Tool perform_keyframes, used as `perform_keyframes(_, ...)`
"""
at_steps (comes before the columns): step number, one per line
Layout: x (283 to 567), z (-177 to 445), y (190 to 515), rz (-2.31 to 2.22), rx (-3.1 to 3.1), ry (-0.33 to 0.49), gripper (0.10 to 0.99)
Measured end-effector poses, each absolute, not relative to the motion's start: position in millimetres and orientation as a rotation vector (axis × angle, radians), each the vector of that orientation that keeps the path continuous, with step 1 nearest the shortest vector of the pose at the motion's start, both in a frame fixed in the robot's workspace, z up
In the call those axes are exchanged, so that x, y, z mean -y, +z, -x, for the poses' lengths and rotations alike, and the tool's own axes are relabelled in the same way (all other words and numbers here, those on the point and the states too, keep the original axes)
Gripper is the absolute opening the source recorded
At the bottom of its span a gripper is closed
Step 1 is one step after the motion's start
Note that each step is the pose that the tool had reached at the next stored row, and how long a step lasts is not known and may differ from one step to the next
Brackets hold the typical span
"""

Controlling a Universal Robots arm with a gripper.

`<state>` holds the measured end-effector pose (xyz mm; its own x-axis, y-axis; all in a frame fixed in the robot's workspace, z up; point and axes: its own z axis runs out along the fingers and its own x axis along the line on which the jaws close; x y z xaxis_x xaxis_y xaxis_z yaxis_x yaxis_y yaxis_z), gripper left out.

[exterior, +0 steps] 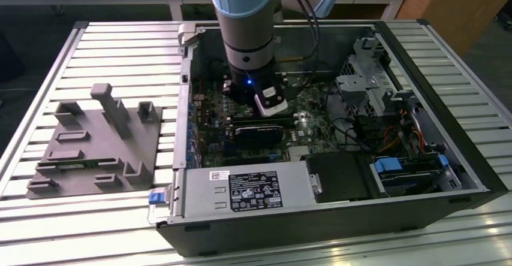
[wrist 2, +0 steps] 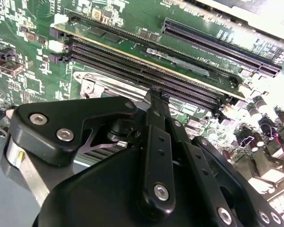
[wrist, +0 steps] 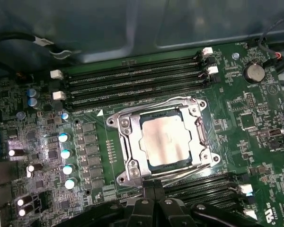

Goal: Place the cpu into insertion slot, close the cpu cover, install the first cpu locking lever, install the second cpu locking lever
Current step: 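Install the second cpu locking lever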

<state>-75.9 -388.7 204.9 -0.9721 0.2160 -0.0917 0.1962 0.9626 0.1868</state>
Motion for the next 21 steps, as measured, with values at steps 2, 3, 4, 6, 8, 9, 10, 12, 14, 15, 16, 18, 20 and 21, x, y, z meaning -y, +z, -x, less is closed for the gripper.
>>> perform_keyframes(2,391.6,76.8,203.8,-0.316,-3.001,0.286,0.106)
perform_keyframes(3,393.2,77.1,203.4,-0.317,-3.001,0.294,0.106)
perform_keyframes(4,394.8,77.5,203.1,-0.317,-3.001,0.304,0.106)
perform_keyframes(6,397.7,78.2,202.4,-0.318,-3.0,0.328,0.106)
perform_keyframes(8,400.3,78.9,201.7,-0.32,-2.998,0.356,0.106)
perform_keyframes(9,401.6,79.3,201.3,-0.321,-2.998,0.371,0.106)
perform_keyframes(10,402.7,79.7,200.9,-0.321,-2.997,0.383,0.106)
perform_keyframes(12,405.3,80.5,200.2,-0.322,-2.996,0.404,0.106)
perform_keyframes(14,406.8,81.4,199.5,-0.322,-2.994,0.423,0.106)
perform_keyframes(15,406.9,81.7,199.1,-0.323,-2.994,0.431,0.106)
perform_keyframes(16,406.9,81.8,198.7,-0.323,-2.993,0.438,0.106)
perform_keyframes(18,406.9,82.0,197.9,-0.322,-2.992,0.447,0.106)
perform_keyframes(20,406.9,82.1,196.9,-0.322,-2.992,0.451,0.106)
perform_keyframes(21,406.9,82.2,196.5,-0.322,-2.992,0.451,0.106)
